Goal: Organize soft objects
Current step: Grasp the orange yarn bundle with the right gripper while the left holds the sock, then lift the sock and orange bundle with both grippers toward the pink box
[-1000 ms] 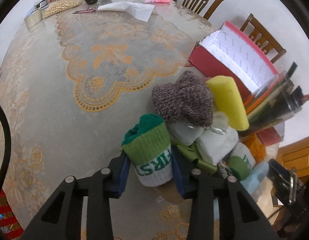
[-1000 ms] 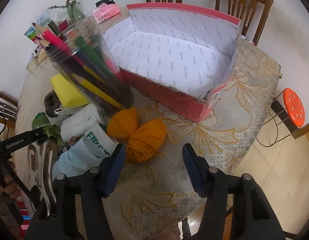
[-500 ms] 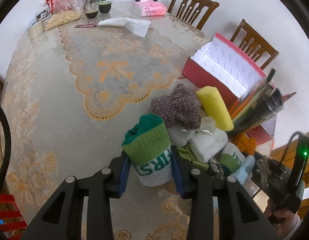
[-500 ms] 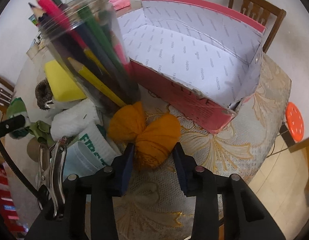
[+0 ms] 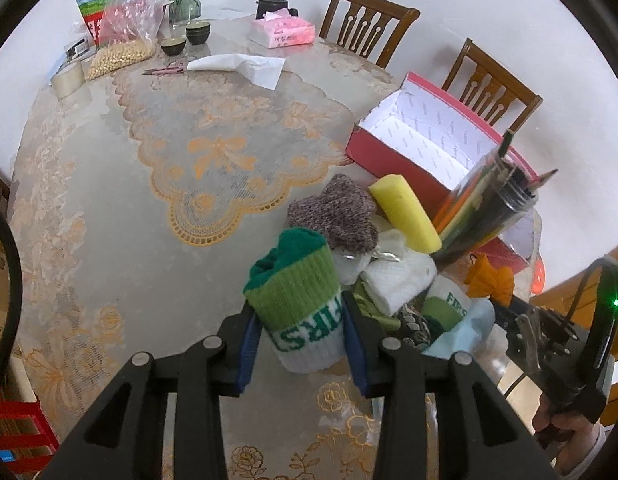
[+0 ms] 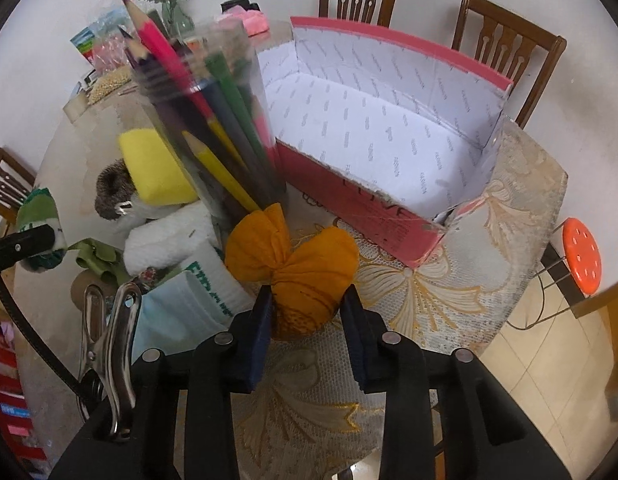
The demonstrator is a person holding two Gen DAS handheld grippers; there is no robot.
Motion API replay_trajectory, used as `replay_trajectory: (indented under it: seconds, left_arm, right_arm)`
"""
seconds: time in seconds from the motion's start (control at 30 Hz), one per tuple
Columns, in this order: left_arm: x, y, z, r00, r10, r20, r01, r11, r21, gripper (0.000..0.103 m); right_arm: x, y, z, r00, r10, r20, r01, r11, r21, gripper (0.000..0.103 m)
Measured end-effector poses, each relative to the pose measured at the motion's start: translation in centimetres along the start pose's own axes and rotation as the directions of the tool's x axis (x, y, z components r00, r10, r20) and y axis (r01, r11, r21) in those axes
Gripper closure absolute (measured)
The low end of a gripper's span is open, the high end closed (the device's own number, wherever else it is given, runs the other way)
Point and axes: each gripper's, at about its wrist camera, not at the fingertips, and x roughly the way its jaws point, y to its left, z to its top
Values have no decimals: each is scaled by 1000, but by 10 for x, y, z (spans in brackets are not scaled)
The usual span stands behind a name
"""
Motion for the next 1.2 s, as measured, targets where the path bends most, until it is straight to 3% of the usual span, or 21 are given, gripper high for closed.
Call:
replay_trajectory:
  seconds: [0.63,0.83,0.97,1.1,1.2]
  left_arm:
    - [-48,7,-16,997,-18,71,17,1000,12,63]
    - [-34,19,-26,999,5,34,-4,1000,-5,63]
    - [-20,32,-36,1000,10,-24,-11,999,-47,63]
    - [-21,42,-38,1000,18,-20,-20,998,-60,62]
    - [-22,49,-38,999,34,-13,-34,998,-60,62]
  right_arm:
    - [-56,13,-17,997,18,78,-18,1000,-1,69]
    - [-67,29,-18,994,50,92,-51,999,3,69]
    - [-75,34,-13,991,-7,136,12,999,-39,69]
    - [-69,23,-9,991,-48,121,50,999,-13,69]
    - [-66,15,-9,995,-19,100,15,999,38,69]
